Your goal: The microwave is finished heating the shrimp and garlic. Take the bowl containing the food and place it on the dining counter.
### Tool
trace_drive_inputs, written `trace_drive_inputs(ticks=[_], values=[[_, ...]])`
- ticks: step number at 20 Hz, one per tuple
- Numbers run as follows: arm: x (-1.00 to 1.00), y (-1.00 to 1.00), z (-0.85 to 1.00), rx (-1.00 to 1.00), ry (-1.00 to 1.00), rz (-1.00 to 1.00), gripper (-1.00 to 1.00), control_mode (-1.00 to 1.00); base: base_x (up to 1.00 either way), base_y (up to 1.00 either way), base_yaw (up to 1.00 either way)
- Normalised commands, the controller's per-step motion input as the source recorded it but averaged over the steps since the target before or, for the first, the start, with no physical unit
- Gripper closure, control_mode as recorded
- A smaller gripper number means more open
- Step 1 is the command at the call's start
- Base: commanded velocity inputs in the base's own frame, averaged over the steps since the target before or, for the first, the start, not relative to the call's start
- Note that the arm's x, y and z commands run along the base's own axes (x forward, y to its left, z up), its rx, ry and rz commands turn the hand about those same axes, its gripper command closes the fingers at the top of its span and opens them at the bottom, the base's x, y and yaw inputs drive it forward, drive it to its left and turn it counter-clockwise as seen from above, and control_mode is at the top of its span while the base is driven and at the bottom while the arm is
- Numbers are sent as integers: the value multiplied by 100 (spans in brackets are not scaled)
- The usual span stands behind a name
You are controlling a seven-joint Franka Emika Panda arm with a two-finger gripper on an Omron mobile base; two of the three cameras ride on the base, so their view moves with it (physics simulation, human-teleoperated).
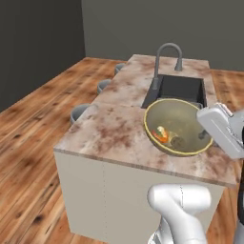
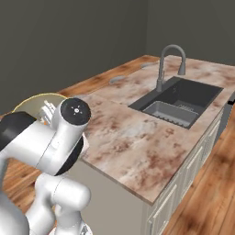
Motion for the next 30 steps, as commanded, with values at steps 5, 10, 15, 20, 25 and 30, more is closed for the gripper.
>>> trace_drive_inputs(ticks=[5,10,15,20,25,30], values=[[99,-8,0,3,28,-25,100,-100,0,0,0],[96,0,-11,9,29,-14,100,-100,0,0,0],[65,0,-37,3,11,-6,100,-100,0,0,0],[81,14,-46,0,0,-12,100,-100,0,0,0],[100,13,-48,0,0,-14,100,-100,0,0,0],[91,1,-63,0,3,-11,100,-100,0,0,0]])
